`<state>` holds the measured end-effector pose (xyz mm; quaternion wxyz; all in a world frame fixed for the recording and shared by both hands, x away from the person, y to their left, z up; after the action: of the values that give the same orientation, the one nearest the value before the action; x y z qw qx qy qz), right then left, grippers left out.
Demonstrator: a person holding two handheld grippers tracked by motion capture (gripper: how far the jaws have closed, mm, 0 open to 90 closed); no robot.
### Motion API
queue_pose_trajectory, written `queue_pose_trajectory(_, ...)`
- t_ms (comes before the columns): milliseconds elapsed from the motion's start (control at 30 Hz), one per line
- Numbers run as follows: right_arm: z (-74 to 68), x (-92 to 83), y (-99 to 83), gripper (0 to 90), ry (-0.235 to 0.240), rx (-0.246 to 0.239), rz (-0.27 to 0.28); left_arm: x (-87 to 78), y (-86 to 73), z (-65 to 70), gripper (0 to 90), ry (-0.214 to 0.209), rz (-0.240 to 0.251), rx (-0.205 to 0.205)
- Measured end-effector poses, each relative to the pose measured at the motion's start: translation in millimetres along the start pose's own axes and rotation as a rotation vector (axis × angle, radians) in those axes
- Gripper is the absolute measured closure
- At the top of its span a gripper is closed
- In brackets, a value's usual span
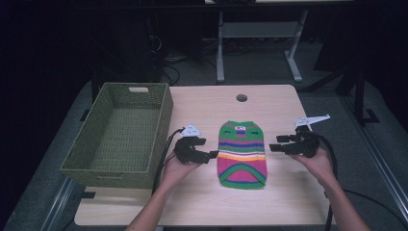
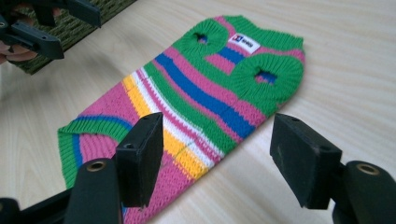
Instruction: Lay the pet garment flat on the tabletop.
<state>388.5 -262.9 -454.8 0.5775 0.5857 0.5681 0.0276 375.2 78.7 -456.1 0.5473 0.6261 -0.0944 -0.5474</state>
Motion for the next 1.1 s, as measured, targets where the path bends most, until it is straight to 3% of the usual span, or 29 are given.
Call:
queue_pose_trajectory(800,-12.0,-9.7,-23.2,30.7,0.019,-0.018,-0.001,-13.1,-14.7,12.1,22.8,-0.01,-0.003,0.013)
queue_pose_trajectory(1100,-17.5,-13.4,-34.4,30.2,0.021,-0.023,0.002,-18.6,-23.9,14.5,21.7,-0.006,0.004,-0.005)
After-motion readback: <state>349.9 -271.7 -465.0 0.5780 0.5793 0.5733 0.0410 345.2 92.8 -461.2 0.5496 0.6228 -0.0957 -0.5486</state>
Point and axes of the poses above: each handheld gripper's, and its own axes: x roughly forward along the jaws, y roughly out of its top, z roughly to its right, the point moved 4 cm from there along x, roughly forward along the jaws, and after that the axes turned 1 degree about -z, right-handed, at the moved point
